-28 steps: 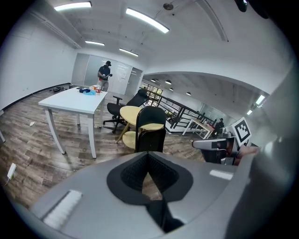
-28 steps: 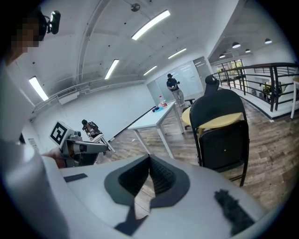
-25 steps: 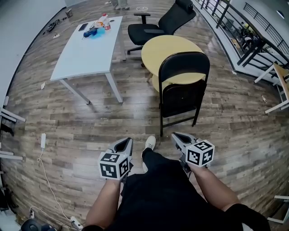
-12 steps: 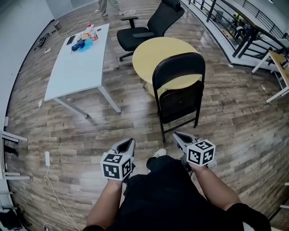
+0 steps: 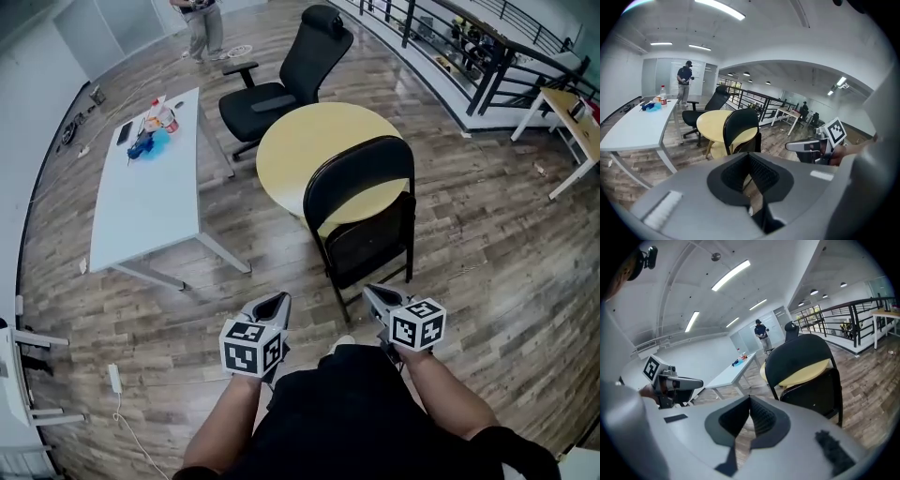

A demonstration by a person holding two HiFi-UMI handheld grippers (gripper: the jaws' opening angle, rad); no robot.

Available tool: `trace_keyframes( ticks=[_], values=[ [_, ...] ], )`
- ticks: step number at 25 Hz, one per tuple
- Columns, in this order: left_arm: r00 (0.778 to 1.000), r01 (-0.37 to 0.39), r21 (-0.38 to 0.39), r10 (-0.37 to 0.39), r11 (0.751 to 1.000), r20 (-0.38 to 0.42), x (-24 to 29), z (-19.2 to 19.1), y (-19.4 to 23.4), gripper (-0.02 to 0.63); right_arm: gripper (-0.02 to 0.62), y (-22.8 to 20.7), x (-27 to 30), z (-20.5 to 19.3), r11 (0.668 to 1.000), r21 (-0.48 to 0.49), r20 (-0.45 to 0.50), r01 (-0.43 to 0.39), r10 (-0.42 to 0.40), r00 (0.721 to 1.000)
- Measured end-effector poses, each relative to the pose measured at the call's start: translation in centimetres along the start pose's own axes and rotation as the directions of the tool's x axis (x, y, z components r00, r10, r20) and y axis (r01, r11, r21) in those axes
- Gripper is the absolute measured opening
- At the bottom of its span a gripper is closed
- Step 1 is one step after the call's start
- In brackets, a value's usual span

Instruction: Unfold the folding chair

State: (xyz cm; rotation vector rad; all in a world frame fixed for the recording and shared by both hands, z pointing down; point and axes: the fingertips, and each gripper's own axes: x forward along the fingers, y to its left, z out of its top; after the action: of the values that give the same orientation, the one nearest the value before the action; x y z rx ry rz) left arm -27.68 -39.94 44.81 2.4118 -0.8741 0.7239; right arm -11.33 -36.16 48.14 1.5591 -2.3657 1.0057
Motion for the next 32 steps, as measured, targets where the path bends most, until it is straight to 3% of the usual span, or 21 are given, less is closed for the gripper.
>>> trace_keyframes(
  ticks=[7,14,23,32],
  values=[
    [1.000,0.025,0.080,-0.026,0.996,0.012,3.9,5.2,1.4,0.008,0.005,-3.2,0.7,3.9,0.999,0.024,0.083,0.044,-0.046,0.995],
    [0.996,0.076,0.166,-0.067,0.983,-0.062,6.2,7.3,1.0,0.008,0.005,-4.9,-2.7,4.6,0.989,0.098,0.177,0.108,-0.124,0.976],
    [0.983,0.178,0.285,-0.160,0.942,-0.086,9.5,10.4,-1.7,0.008,0.005,-5.8,-4.9,2.7,0.963,0.187,0.199,0.196,-0.232,0.952],
    [0.972,0.237,0.378,-0.213,0.895,-0.105,13.4,14.5,0.3,0.008,0.005,-5.4,-2.7,3.5,0.938,0.182,0.179,0.297,-0.328,0.928]
  ],
)
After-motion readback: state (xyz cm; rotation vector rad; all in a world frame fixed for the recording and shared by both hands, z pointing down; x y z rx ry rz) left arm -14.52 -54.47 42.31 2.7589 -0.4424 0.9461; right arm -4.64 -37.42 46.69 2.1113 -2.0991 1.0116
